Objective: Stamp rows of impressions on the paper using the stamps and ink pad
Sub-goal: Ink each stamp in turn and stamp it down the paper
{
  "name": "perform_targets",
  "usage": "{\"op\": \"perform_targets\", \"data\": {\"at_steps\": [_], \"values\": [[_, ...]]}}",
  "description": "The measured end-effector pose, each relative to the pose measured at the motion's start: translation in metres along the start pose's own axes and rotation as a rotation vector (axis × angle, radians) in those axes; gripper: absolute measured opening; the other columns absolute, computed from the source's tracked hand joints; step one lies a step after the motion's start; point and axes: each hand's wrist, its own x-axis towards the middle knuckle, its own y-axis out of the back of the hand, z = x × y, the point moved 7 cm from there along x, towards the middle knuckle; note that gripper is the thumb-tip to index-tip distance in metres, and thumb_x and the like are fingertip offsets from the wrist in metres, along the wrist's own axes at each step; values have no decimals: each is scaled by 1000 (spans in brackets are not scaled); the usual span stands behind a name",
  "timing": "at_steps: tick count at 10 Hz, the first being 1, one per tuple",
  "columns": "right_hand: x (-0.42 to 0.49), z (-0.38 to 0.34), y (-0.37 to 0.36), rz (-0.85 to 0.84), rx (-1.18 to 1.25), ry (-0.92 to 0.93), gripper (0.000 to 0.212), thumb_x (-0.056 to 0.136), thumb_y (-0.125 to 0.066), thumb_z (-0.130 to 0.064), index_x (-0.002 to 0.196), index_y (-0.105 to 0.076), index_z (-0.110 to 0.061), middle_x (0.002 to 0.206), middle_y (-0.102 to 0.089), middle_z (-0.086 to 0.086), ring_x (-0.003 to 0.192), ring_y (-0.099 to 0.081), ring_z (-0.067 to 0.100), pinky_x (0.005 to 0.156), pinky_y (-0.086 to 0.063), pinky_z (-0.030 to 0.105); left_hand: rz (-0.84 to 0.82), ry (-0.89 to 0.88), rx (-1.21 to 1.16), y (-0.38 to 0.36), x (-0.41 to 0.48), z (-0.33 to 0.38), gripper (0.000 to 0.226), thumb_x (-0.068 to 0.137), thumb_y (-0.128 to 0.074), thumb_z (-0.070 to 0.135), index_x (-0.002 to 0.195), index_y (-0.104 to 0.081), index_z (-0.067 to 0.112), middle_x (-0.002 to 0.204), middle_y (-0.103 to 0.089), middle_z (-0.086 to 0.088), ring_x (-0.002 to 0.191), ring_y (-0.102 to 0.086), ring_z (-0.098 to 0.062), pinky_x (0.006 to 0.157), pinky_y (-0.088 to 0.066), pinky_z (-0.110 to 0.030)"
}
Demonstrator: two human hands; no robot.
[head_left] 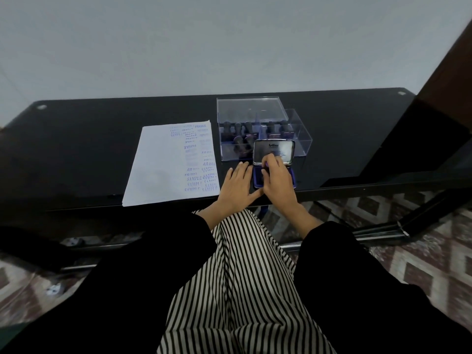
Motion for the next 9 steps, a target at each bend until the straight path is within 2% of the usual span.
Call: {"op": "perform_targets", "data": {"at_steps": [2, 4, 7, 9], "values": [[3, 1, 2, -38, 8, -1, 16, 87, -52, 1, 101, -47, -5, 100, -54, 10, 84, -55, 23, 69, -46, 33, -3, 6, 14, -1, 0, 0, 75, 94, -33, 53, 148, -15, 5, 157, -12, -10, 147, -6, -21, 119, -3, -38], [1, 1, 2, -31, 33, -9, 15, 87, -52, 3, 98, -47, -5, 99, -54, 11, 84, -56, 24, 71, -50, 38, -9, 2, 4, -1, 0, 1, 74, 94, -33, 53, 148, -14, 5, 157, -12, -10, 147, -6, -21, 119, -3, -39], [1, 1, 1, -25, 31, -5, 13, 88, -51, 2, 98, -48, -3, 100, -54, 12, 85, -55, 26, 71, -48, 39, -13, -2, 16, -2, 1, 0, 75, 94, -34, 53, 148, -14, 5, 157, -12, -11, 147, -5, -21, 119, -3, -39], [1, 1, 1, -30, 19, -3, 12, 89, -50, 2, 100, -48, -4, 101, -54, 12, 86, -55, 23, 69, -42, 30, -8, -4, 14, -3, 1, -1, 75, 94, -34, 53, 148, -15, 5, 157, -13, -10, 147, -6, -21, 119, -3, -39]]}}
